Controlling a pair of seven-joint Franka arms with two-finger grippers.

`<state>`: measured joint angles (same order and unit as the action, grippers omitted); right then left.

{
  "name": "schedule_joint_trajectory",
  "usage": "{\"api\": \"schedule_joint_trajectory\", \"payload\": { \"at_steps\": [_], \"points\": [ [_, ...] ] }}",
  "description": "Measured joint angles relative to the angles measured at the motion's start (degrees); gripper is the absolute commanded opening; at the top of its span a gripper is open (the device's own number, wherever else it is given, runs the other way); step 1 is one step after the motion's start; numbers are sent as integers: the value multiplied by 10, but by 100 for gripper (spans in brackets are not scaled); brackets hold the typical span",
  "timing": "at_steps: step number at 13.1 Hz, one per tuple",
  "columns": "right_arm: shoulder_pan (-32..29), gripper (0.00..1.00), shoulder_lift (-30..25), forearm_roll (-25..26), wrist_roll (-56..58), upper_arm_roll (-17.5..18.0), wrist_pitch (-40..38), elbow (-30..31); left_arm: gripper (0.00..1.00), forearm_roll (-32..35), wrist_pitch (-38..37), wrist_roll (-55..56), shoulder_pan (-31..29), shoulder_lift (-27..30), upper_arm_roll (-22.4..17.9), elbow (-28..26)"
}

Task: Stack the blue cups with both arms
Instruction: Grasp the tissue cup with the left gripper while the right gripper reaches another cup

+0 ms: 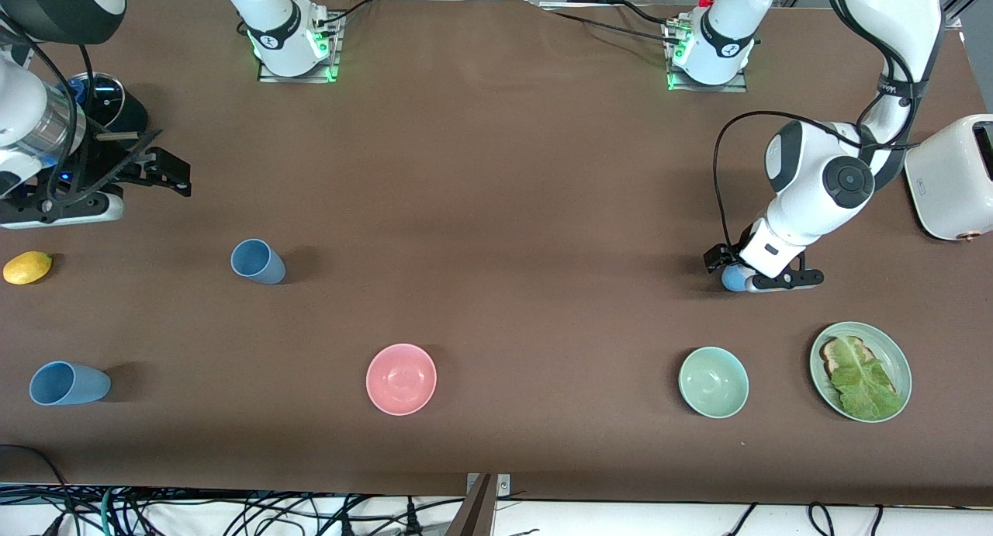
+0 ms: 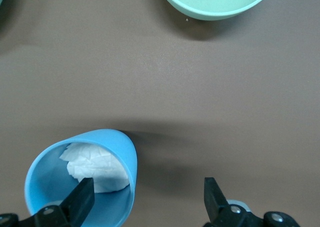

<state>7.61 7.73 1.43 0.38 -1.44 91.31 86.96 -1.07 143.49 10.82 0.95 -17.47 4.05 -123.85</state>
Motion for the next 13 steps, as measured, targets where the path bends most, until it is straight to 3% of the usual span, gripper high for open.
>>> {"api": "schedule_joint_trajectory", "payload": {
  "at_steps": [8,10,13],
  "points": [
    [0,100,35,0,0,0,29,1,15,0,33,0,0,-23,-1,-4],
    [0,100,49,0,0,-1,41,4,0,0,44,0,0,-29,-1,-8],
    [-1,100,57,0,0,-2,100,43,0,0,49,0,-1,-30,-4,-9]
  ]
}}
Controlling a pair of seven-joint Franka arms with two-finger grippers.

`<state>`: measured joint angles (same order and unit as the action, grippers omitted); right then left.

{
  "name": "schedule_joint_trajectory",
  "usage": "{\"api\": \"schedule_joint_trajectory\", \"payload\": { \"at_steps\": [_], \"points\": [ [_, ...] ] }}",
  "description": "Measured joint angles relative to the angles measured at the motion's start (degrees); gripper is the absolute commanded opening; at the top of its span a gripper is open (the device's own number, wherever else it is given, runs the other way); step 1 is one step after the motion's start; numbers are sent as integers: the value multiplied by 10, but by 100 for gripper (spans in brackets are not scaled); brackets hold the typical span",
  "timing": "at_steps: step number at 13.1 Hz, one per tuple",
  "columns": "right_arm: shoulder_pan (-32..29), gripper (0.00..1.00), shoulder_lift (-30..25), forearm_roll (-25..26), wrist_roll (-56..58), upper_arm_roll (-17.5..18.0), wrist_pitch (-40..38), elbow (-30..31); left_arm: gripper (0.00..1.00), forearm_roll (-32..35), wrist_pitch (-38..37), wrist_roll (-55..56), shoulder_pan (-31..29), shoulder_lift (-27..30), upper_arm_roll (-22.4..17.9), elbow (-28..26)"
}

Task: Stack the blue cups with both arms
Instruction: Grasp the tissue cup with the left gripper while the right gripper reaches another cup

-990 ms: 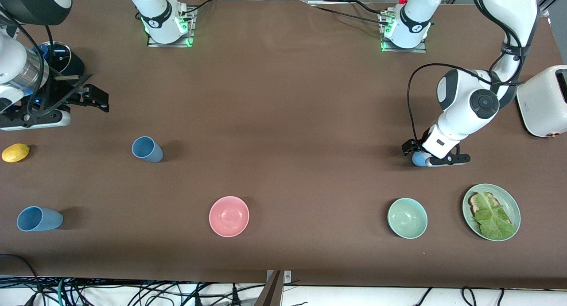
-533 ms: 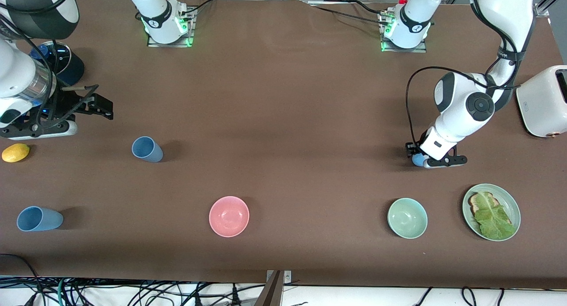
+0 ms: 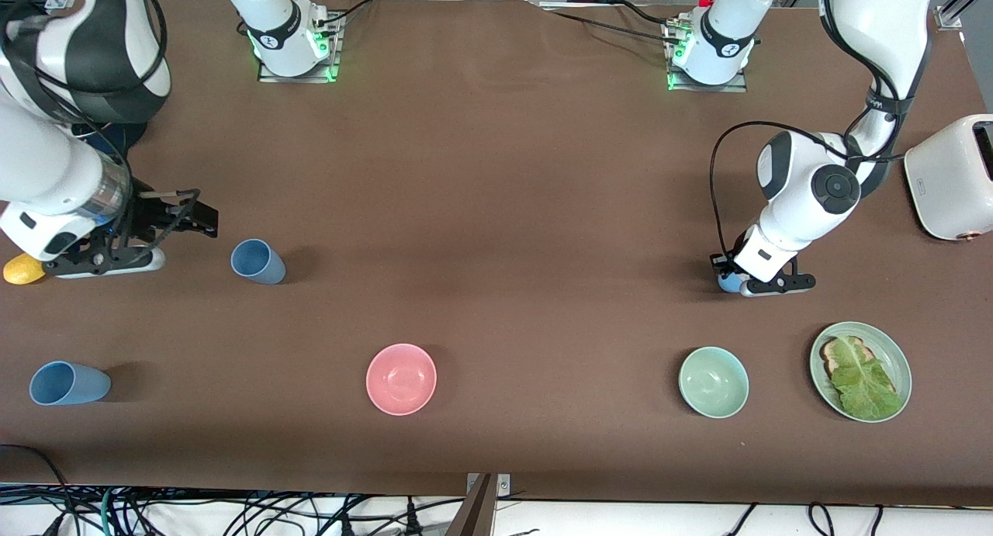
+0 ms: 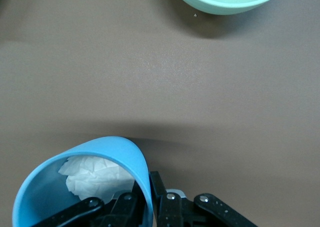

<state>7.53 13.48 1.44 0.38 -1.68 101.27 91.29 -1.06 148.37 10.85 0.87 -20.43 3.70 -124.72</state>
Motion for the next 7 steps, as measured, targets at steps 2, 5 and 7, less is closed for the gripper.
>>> {"api": "schedule_joint_trajectory", "payload": {
  "at_steps": [2,5,7],
  "points": [
    [-1,100,2,0,0,-1,16,17,0,0,0,1,0,0,0,0],
    [-1,100,2,0,0,-6,16,21,0,0,1,1,0,3,0,0],
    [-2,100,2,1,1,-9,23,29,0,0,-2,1,1,17,2,1]
  ]
}}
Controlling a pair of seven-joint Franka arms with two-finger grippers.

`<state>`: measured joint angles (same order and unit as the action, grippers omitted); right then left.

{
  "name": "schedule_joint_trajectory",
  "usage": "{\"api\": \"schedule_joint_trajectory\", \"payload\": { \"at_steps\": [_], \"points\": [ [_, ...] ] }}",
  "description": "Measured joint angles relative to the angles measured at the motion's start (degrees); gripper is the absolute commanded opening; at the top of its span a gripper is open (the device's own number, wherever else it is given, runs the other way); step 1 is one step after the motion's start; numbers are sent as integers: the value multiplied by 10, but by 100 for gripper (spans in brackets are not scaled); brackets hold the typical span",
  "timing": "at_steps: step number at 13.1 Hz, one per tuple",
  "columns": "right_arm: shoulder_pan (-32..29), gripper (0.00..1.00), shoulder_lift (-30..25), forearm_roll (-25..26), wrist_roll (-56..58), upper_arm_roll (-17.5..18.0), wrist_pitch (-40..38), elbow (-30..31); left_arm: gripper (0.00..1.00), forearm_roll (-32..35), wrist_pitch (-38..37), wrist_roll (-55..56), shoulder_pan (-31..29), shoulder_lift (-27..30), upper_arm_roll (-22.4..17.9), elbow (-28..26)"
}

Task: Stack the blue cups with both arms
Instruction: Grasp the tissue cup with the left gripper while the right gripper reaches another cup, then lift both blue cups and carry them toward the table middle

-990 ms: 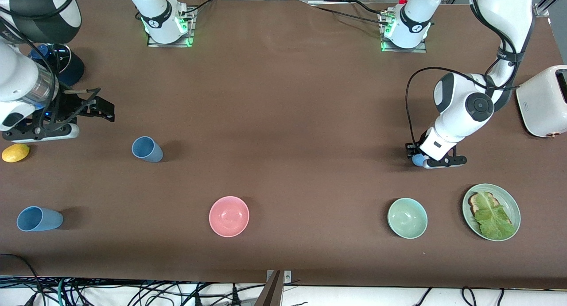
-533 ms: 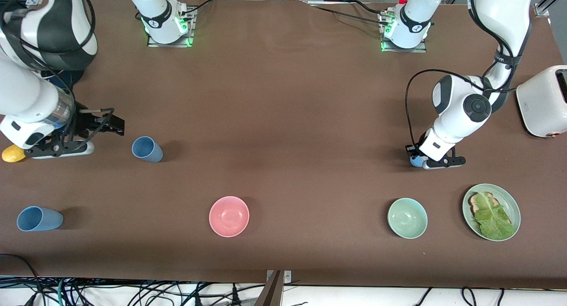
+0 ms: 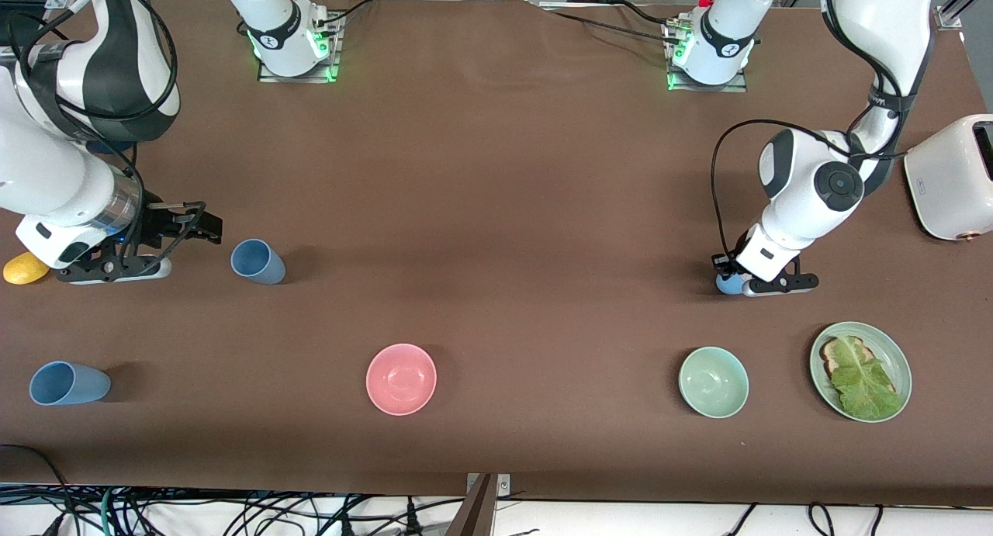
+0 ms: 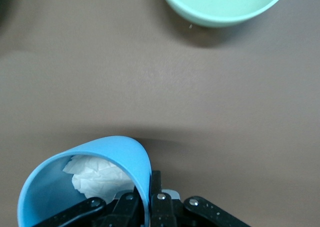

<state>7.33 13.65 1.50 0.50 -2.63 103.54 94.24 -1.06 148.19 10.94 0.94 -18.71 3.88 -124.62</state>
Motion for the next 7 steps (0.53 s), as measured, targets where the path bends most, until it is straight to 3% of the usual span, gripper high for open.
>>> {"api": "schedule_joint_trajectory", "payload": {
  "at_steps": [4,7],
  "points": [
    [1,100,-4,5,3,0,73,60,0,0,-28,28,19,42,3,1],
    [1,100,-23,25,22,-6,157,138,0,0,-51,97,60,62,5,1]
  ]
}}
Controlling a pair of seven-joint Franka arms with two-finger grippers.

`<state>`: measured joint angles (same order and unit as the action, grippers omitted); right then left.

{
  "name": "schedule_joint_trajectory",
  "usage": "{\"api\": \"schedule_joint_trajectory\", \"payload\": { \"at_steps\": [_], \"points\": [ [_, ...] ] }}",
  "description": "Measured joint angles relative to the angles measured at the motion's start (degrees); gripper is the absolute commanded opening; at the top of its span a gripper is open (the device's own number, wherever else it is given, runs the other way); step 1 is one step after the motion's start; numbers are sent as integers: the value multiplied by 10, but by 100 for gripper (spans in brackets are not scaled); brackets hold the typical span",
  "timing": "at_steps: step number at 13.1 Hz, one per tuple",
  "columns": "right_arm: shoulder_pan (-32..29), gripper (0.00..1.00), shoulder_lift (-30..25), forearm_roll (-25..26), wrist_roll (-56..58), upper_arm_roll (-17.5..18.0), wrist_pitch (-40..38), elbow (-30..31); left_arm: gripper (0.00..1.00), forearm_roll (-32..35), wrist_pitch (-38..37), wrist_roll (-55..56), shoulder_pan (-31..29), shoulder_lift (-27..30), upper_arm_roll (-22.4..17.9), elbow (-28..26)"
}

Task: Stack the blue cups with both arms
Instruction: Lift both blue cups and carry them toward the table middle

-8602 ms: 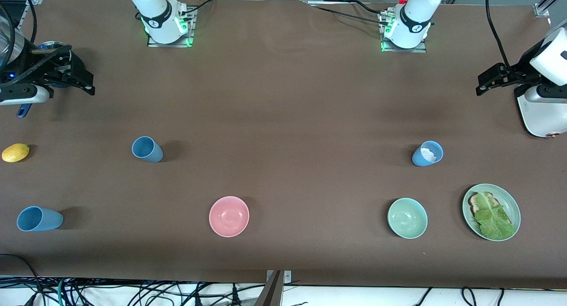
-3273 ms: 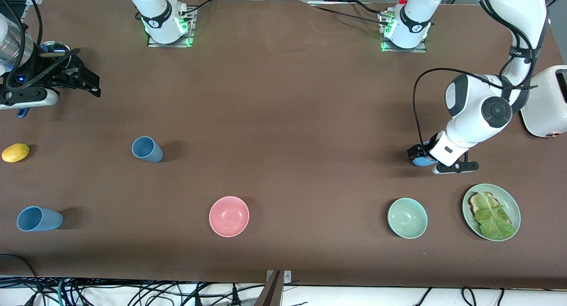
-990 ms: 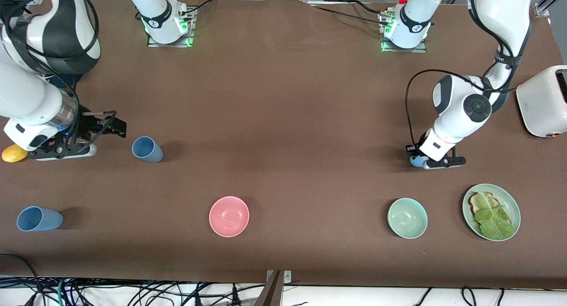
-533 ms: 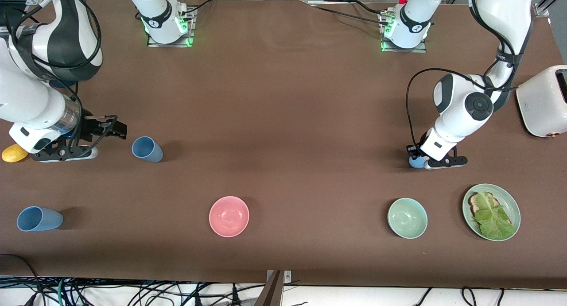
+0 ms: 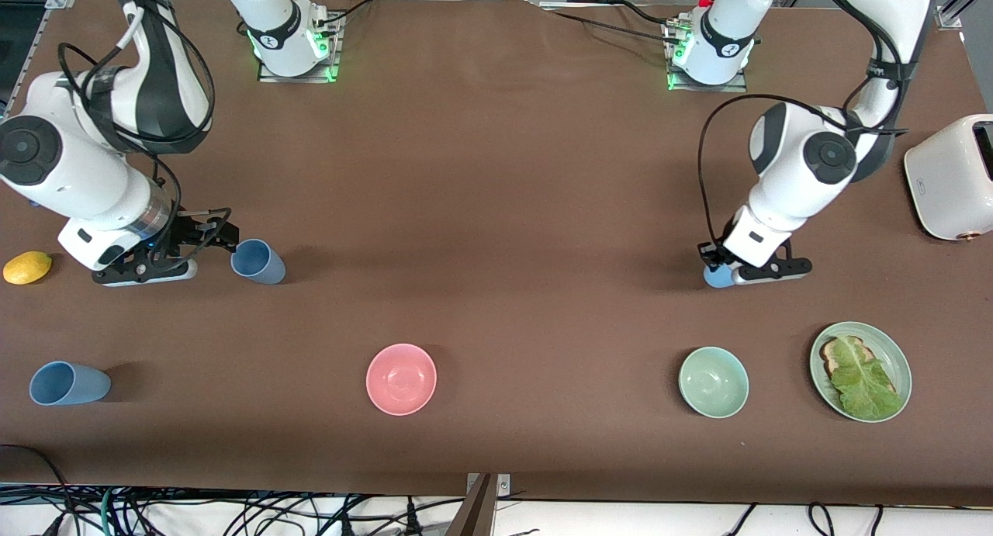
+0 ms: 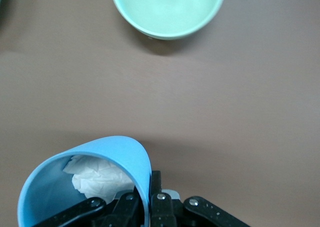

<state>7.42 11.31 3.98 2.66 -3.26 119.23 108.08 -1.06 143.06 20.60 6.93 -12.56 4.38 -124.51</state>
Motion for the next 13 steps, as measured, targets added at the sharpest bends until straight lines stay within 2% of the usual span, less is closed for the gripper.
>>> {"api": "schedule_joint_trajectory", "payload": {
  "at_steps": [3,8,11,13],
  "points": [
    [-2,100,-13,1,21,-19,49,56,0,0,-9,76,47,14,2,0],
    [-4,100,-14,1,23,-24,138,137,0,0,-27,224,138,18,2,17],
    [-11,100,-8,0,36,-26,167,158,0,0,-43,303,185,14,1,36],
    [-21,99,2,-6,54,-27,182,159,0,15,-72,374,224,-2,-1,69]
  ]
}}
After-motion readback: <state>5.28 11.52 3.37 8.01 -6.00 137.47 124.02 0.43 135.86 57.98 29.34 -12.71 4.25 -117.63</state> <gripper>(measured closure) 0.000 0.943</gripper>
